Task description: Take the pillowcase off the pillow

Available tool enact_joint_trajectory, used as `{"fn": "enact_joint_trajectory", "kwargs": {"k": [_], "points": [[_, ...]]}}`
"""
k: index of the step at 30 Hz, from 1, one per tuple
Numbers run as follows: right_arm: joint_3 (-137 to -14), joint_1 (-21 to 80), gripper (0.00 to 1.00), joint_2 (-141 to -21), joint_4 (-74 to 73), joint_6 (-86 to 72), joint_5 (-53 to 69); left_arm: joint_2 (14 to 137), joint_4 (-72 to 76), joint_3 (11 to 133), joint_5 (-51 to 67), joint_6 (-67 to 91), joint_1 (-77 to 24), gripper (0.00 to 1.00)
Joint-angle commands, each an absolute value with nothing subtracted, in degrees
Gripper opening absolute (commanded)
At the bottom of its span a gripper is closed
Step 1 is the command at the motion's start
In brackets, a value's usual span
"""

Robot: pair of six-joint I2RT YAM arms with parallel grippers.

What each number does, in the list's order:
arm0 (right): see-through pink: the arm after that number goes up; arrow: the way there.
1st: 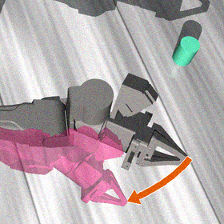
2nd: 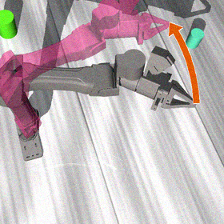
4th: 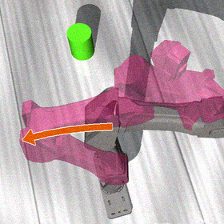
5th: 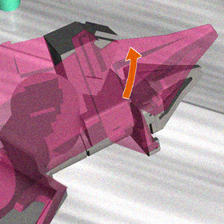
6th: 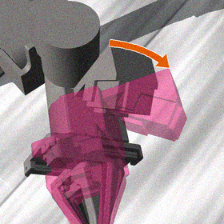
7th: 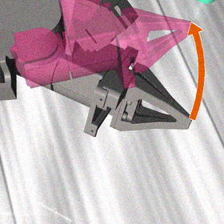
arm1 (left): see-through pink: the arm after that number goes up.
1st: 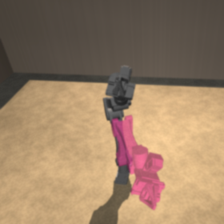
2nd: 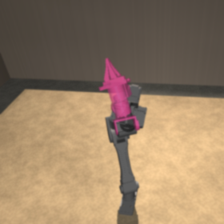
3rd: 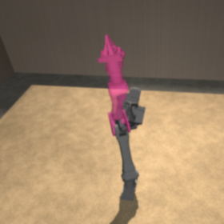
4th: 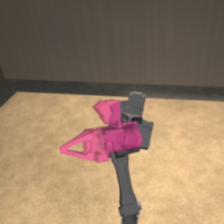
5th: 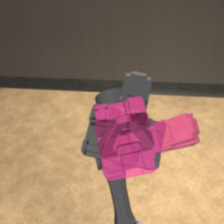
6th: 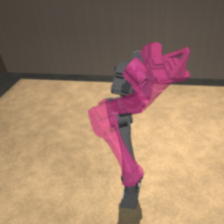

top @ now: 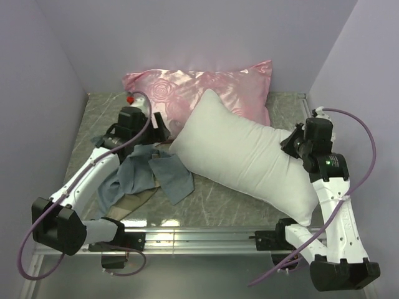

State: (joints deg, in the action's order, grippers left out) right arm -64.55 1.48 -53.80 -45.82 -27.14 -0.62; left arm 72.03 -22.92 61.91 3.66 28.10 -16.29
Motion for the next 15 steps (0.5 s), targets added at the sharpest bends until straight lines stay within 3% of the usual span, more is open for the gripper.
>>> {"fn": "enact_joint_trajectory", "kwargs": {"k": [1, 5, 11, 12, 13, 15], "points": [[-64.95, 2.2, 0.0, -50.89, -39.46, -27.77, 1.67, 72.68, -14.69, 59.77, 1.42, 26.8, -23.62, 0.83], [-65.65, 2.28, 0.0, -49.22, -41.3, -26.2, -0.95, 75.58, -13.36, 59.5, -0.61, 27.33, -27.59, 0.83], [-69.08, 2.11, 0.01, -48.95, -43.86, -25.57, -1.67, 73.31, -17.12, 64.67, -13.15, 28.56, -34.89, 0.86], [-69.78, 2.11, 0.05, -49.13, -44.38, -25.58, -1.41, 72.95, -18.18, 65.73, -14.84, 28.83, -35.59, 0.89], [-70.05, 2.02, 0.21, -49.04, -44.65, -25.49, -1.67, 72.51, -19.76, 68.09, -17.38, 29.61, -36.64, 0.93], [-70.75, 2.02, 0.4, -48.96, -45.35, -25.49, -2.37, 71.98, -24.49, 70.48, -23.09, 30.23, -37.35, 0.93]]}}
